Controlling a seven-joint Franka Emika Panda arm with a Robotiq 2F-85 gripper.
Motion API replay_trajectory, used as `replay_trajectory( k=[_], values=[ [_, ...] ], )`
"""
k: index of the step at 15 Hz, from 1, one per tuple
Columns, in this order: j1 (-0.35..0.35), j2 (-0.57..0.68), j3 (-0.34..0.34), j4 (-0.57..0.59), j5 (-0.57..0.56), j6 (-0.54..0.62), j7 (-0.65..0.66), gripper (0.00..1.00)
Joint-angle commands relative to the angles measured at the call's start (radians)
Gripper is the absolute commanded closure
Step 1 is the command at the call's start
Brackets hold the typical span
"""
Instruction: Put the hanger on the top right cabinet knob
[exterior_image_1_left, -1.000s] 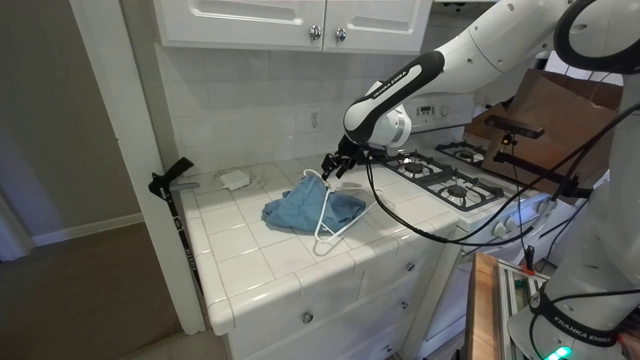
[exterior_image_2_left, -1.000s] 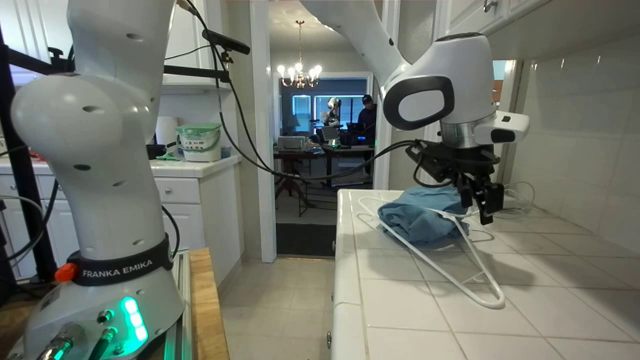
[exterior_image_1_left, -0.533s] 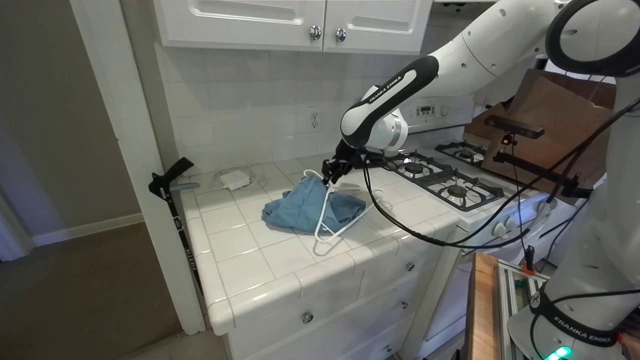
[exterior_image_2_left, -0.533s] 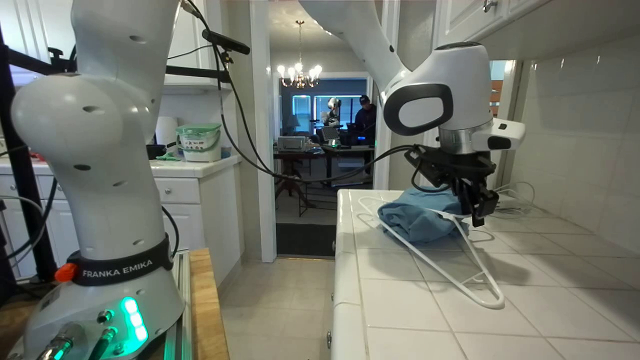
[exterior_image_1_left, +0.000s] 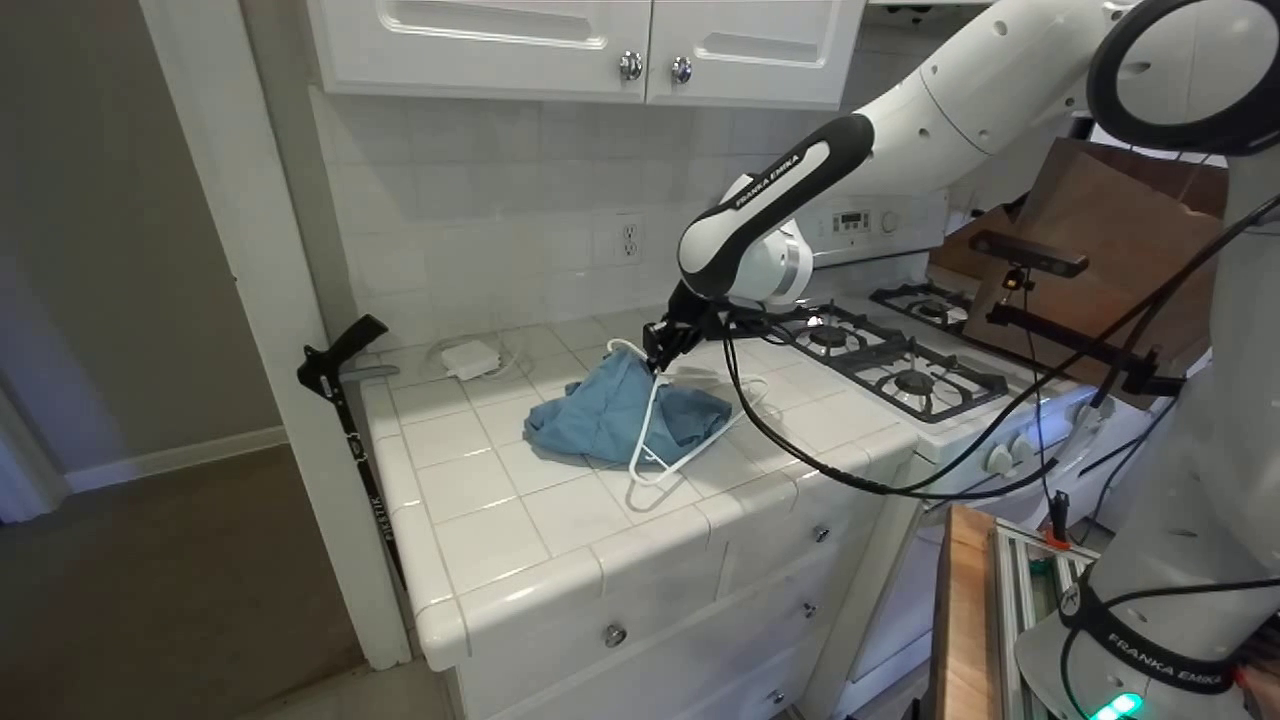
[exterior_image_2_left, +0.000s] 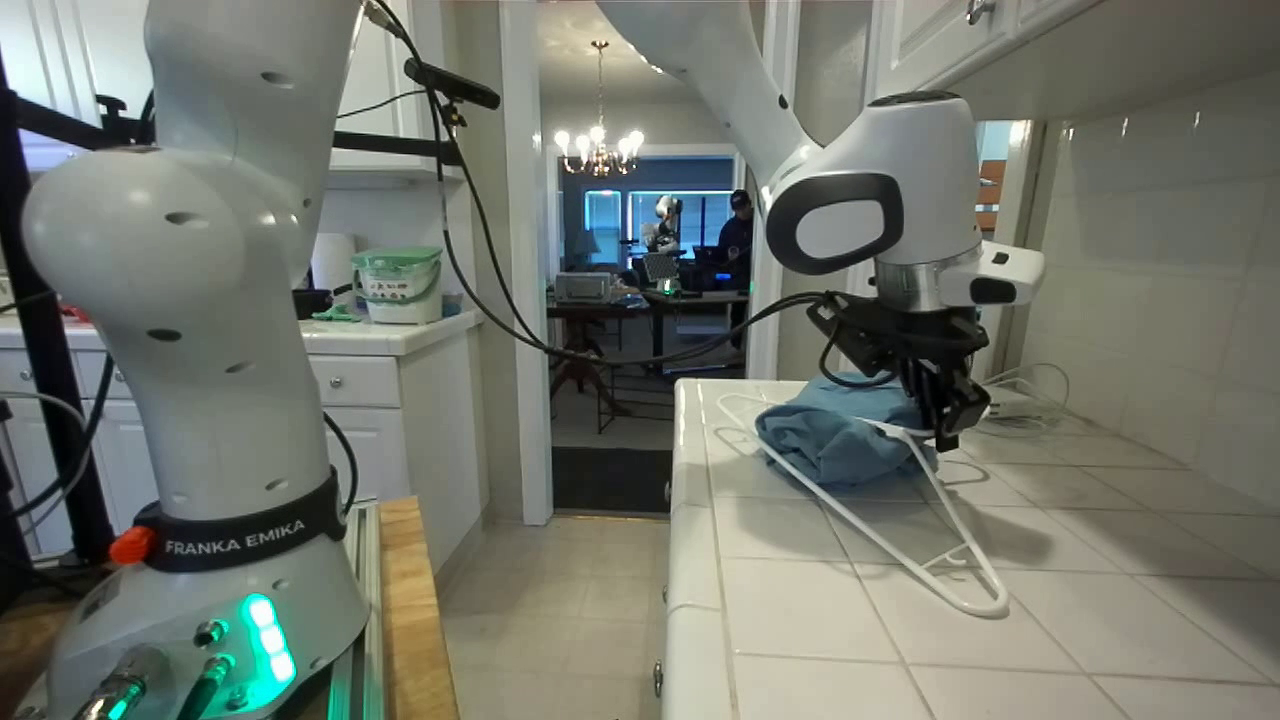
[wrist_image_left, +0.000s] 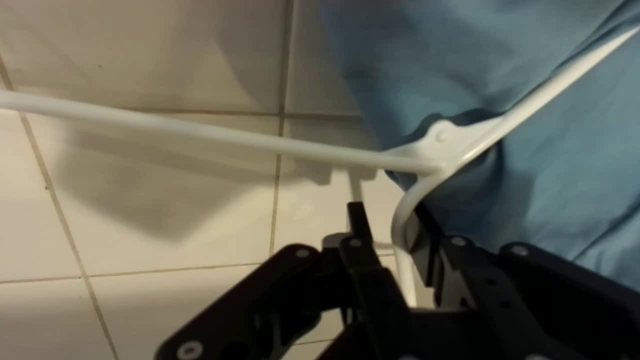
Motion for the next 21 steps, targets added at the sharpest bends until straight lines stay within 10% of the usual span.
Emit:
replay_trajectory(
  k=[1,16,21],
  values=[
    [-0.005,0.01,0.015,0.022,0.024,-0.009,0.005,0.99],
    [0.008,-0.435,0.03,-0.355,0.05,0.188,-0.039,0.98],
    [-0.023,-0.532,0.064,-0.542,-0.157,0.444,0.124,0.98]
  ],
)
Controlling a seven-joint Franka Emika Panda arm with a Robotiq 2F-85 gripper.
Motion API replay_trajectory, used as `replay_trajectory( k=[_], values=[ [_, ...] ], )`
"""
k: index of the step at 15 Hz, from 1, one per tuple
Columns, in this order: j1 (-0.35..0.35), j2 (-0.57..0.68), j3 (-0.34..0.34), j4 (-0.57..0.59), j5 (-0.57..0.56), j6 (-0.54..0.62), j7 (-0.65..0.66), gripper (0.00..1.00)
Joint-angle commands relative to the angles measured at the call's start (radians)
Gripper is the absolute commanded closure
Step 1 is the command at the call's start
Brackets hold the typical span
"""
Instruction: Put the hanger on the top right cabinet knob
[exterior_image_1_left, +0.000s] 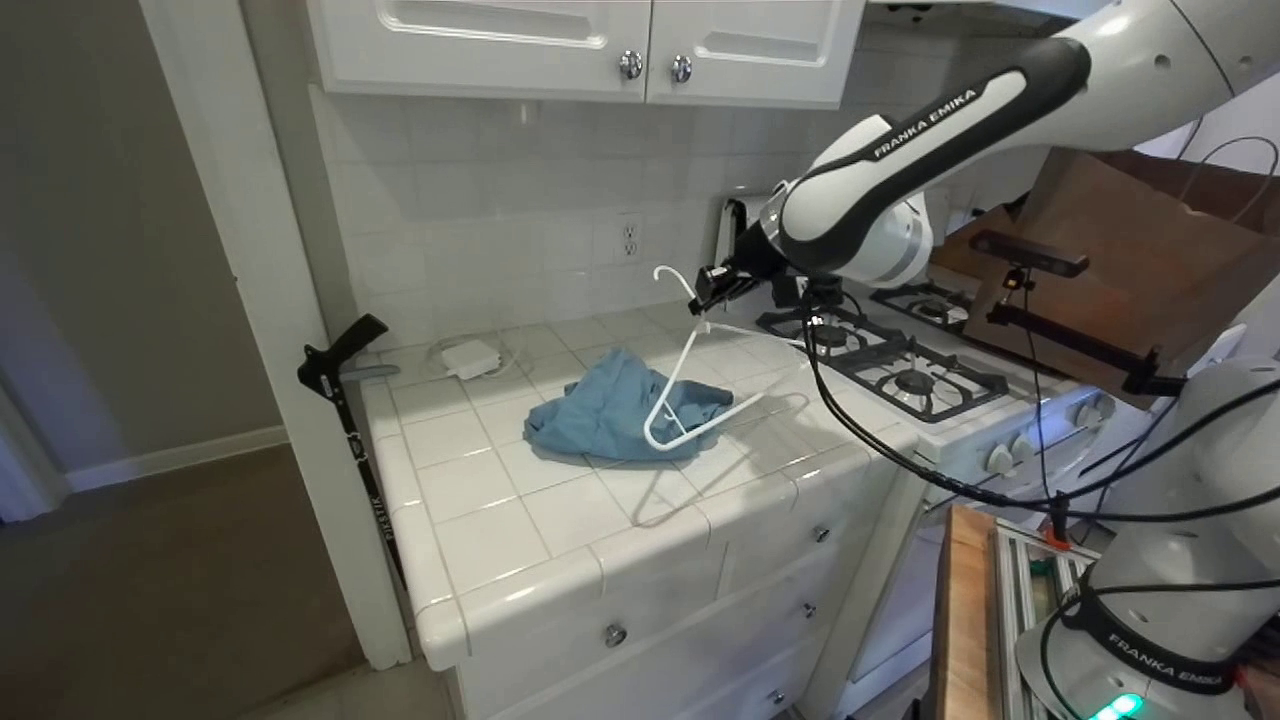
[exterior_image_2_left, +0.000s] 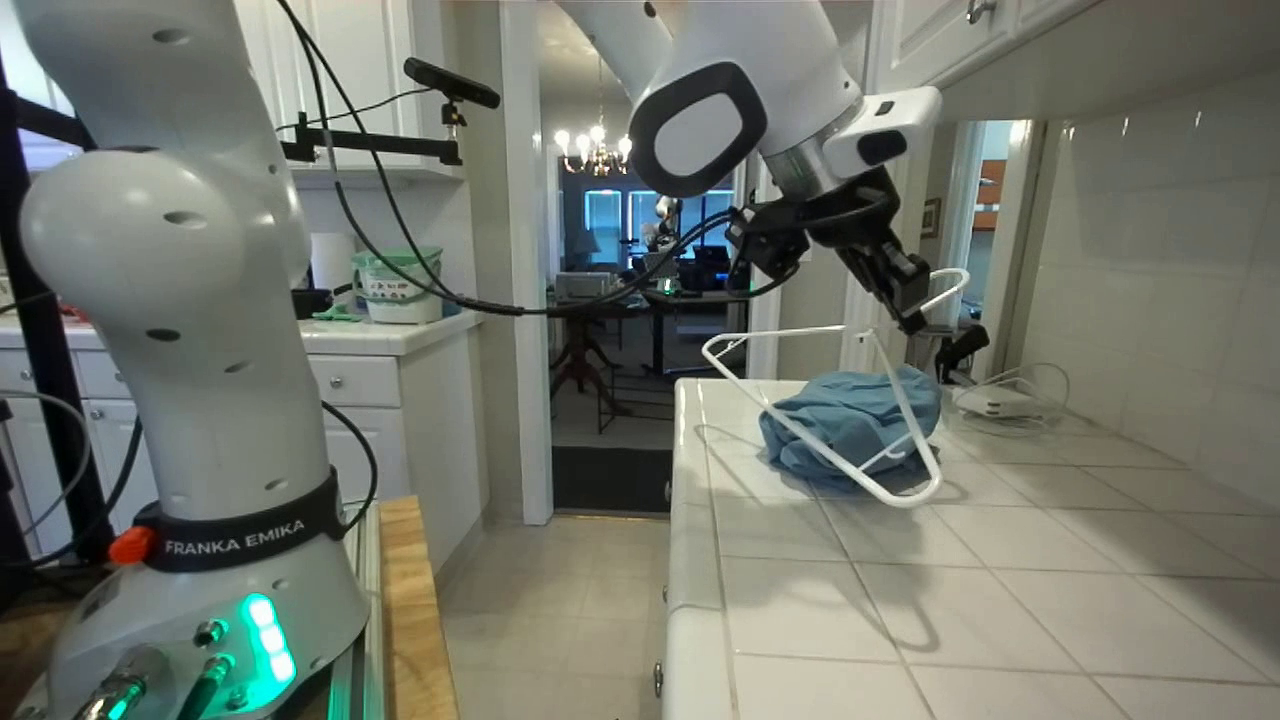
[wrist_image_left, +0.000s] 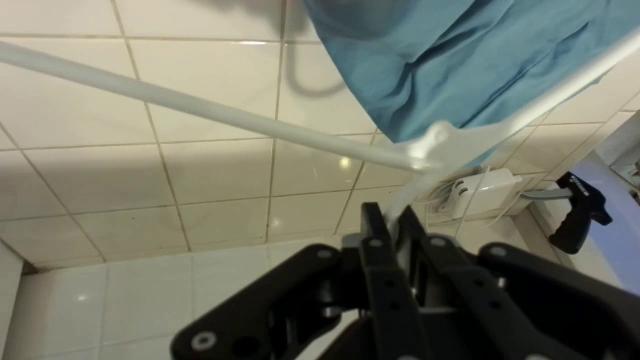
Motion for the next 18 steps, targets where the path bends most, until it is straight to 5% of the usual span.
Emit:
replay_trajectory(
  k=[1,6,10,18],
  values=[
    [-0.102,-0.073,0.087,-0.167,-0.123,0.225,0.104,0.98],
    [-0.269,-0.082,0.261,-0.242,0.093,0.468,-0.055,0.98],
    [-0.287,-0.087,0.352,-0.181,0.242,0.56,-0.179,0.98],
    [-0.307,-0.073,0.438,0.023,0.351,0.648,-0.352,0.98]
  ],
)
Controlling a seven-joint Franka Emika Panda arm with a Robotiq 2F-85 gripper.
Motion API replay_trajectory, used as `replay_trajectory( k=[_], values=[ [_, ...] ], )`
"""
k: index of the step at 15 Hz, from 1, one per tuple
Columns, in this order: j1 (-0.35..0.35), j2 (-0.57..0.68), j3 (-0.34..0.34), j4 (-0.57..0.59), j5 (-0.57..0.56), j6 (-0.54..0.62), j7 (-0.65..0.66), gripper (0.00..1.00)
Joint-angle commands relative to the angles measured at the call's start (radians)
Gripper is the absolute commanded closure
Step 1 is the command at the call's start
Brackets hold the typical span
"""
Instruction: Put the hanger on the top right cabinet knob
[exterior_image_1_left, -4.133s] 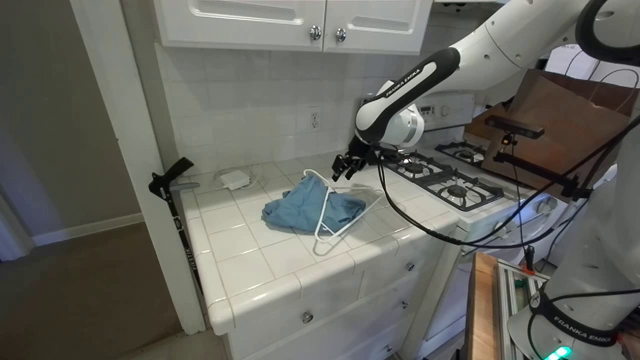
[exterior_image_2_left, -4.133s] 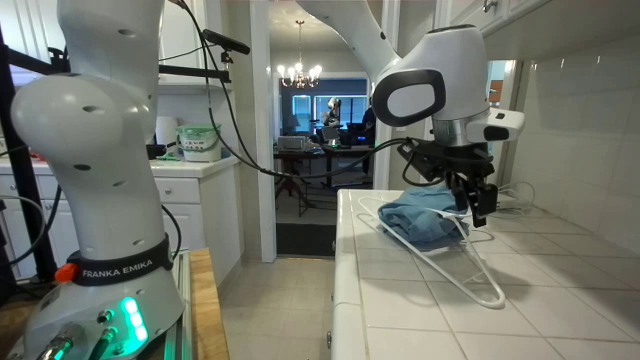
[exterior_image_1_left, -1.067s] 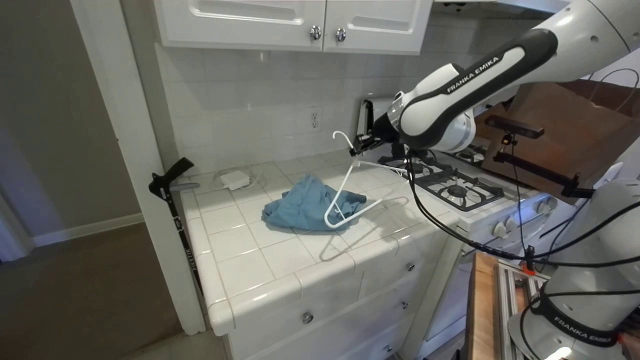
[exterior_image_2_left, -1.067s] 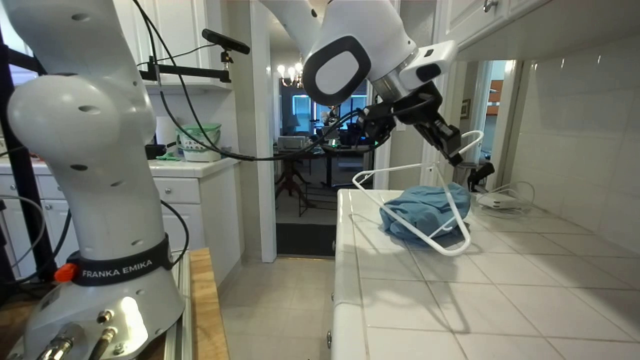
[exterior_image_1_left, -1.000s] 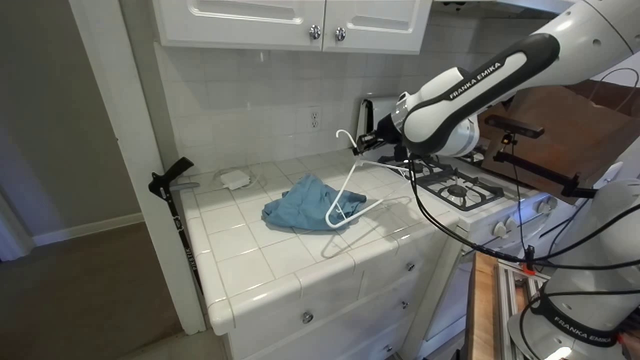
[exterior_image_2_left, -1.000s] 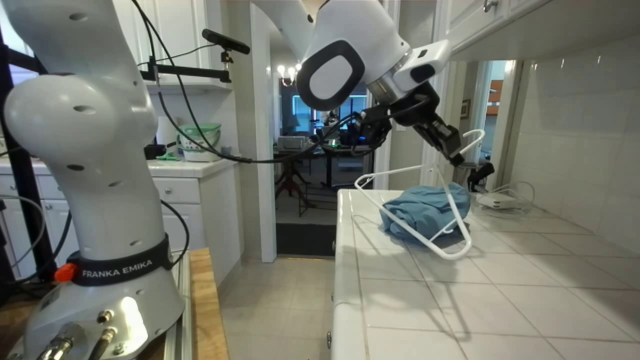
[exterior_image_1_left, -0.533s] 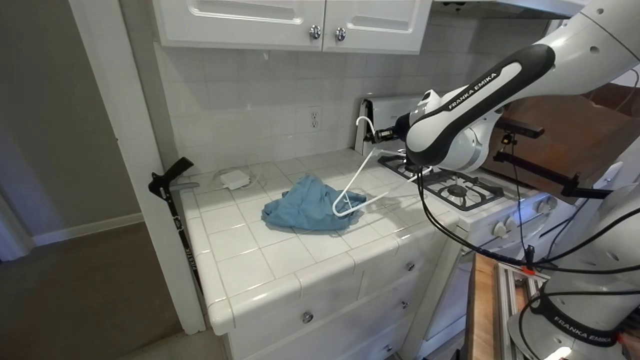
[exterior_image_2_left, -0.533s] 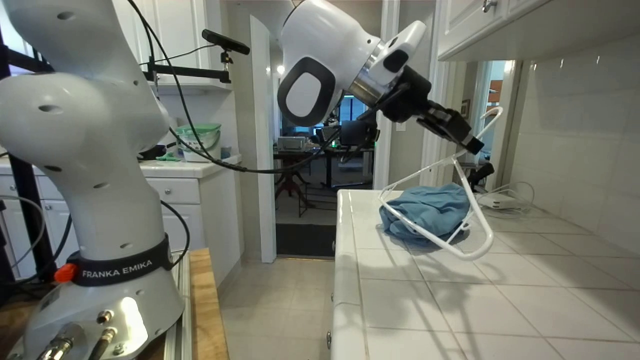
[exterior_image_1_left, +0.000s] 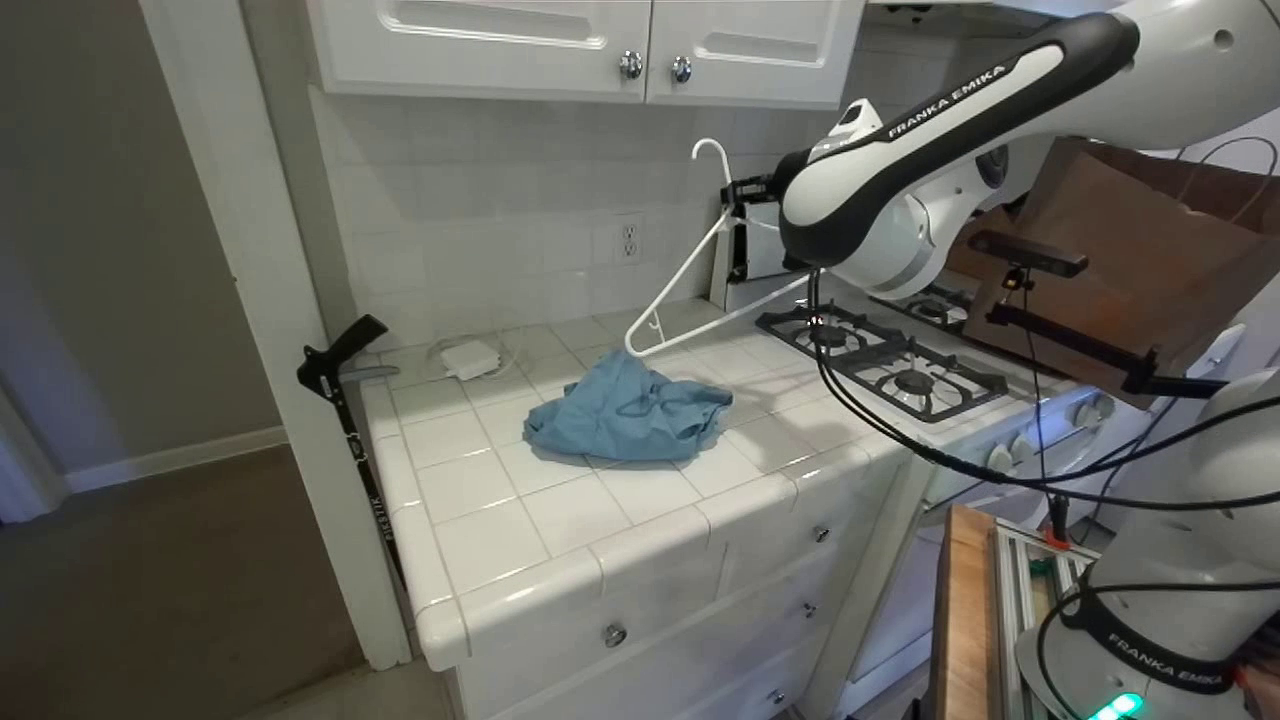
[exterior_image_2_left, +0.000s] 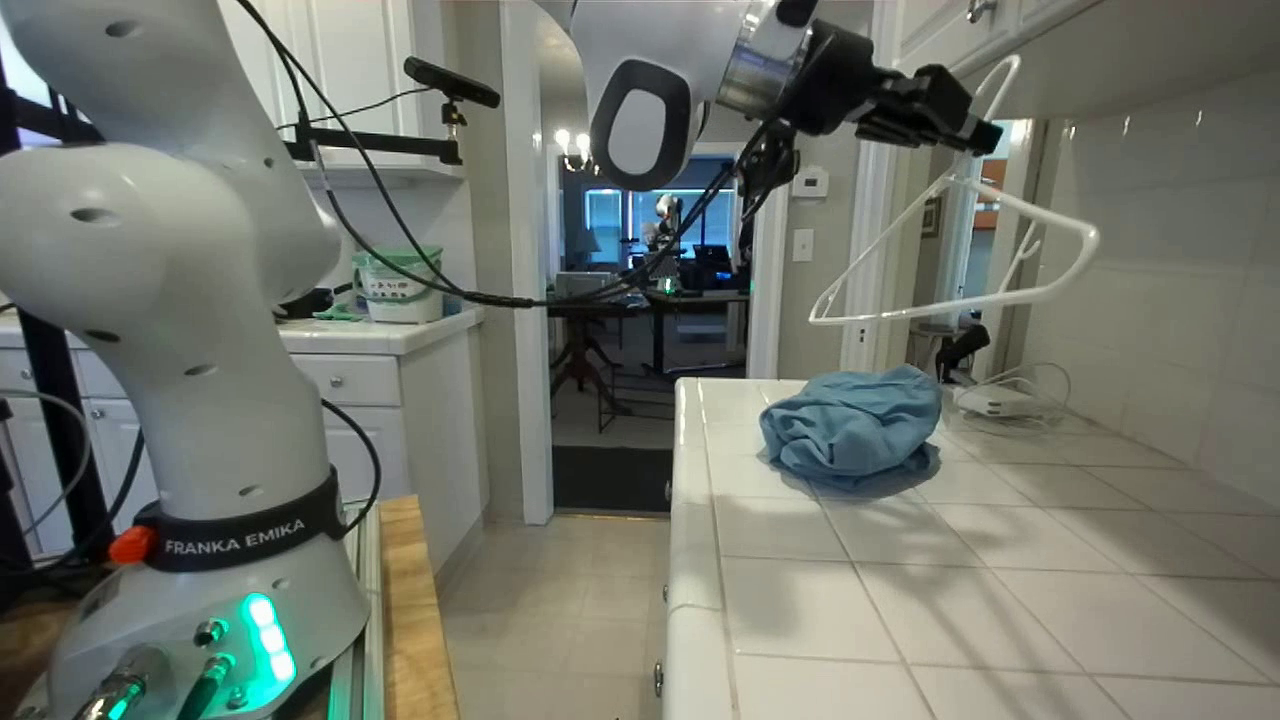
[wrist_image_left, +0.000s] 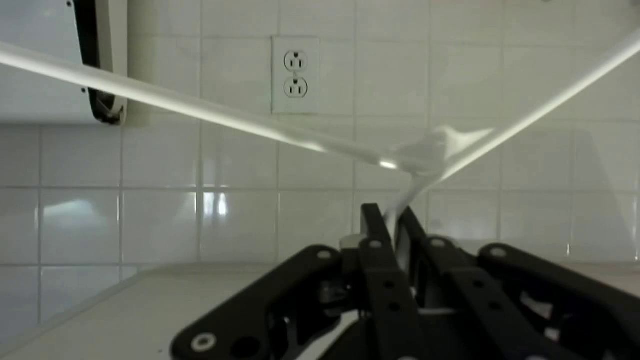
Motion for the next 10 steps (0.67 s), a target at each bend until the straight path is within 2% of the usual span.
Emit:
replay_trajectory(
  k=[1,5,10],
  values=[
    [-0.024,0.012,0.031,0.085,0.058,0.023,-0.086,0.98],
    [-0.028,0.019,0.035,0.138,0.075,0.067,-0.092,0.98],
    [-0.034,0.049,0.052,0.181,0.184,0.216,-0.128,0.98]
  ],
)
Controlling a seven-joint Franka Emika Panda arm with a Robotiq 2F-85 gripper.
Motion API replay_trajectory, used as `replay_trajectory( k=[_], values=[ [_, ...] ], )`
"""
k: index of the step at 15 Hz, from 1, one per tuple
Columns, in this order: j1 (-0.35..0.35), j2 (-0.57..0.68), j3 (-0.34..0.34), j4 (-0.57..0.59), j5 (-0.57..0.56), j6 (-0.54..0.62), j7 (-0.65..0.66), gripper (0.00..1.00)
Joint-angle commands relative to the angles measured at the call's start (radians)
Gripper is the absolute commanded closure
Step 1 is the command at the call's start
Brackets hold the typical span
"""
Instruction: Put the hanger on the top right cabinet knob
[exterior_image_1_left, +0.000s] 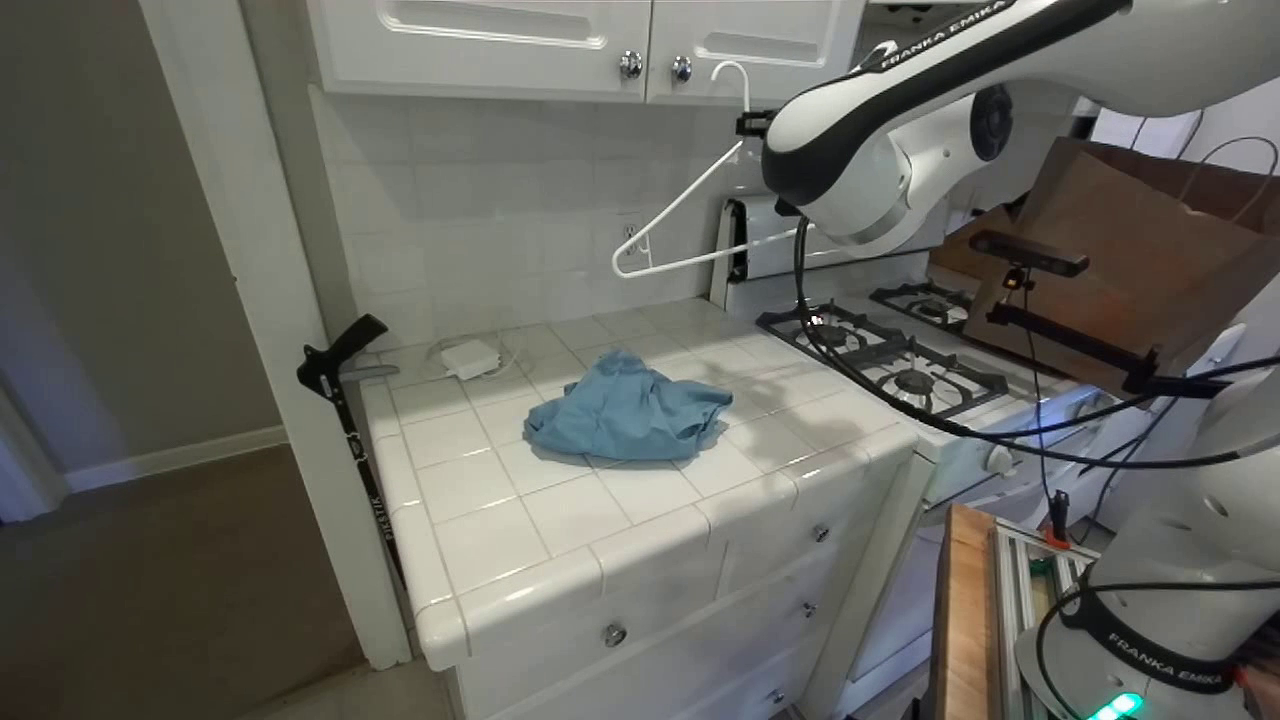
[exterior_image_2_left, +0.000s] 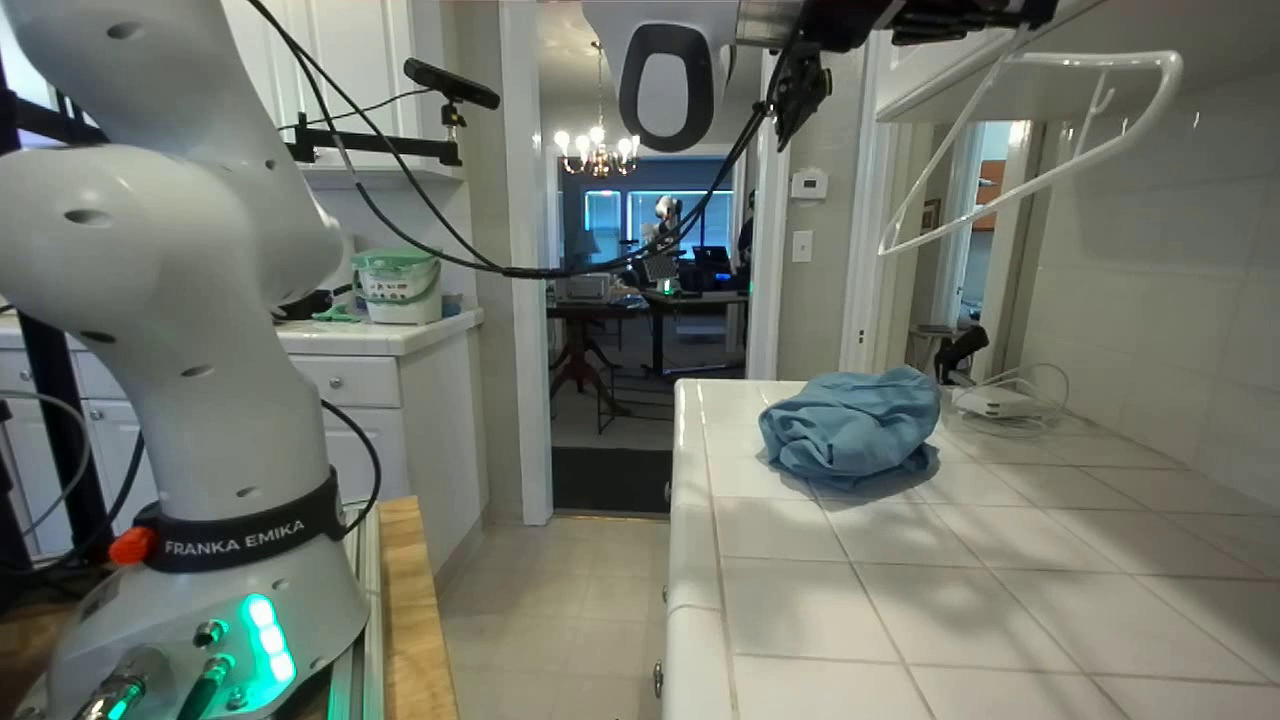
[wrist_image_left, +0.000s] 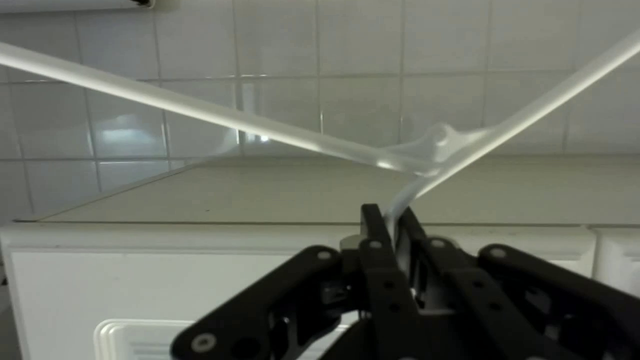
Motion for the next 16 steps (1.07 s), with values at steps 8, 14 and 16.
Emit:
replay_trajectory(
  k=[8,14,16],
  values=[
    [0.004,0.12,0.036,0.142,0.001,0.106,-0.012,0.98],
    [0.008,0.191,0.044,0.219,-0.029,0.095,-0.017,0.98],
    [0.011,0.208,0.048,0.235,-0.039,0.097,-0.024,0.98]
  ],
)
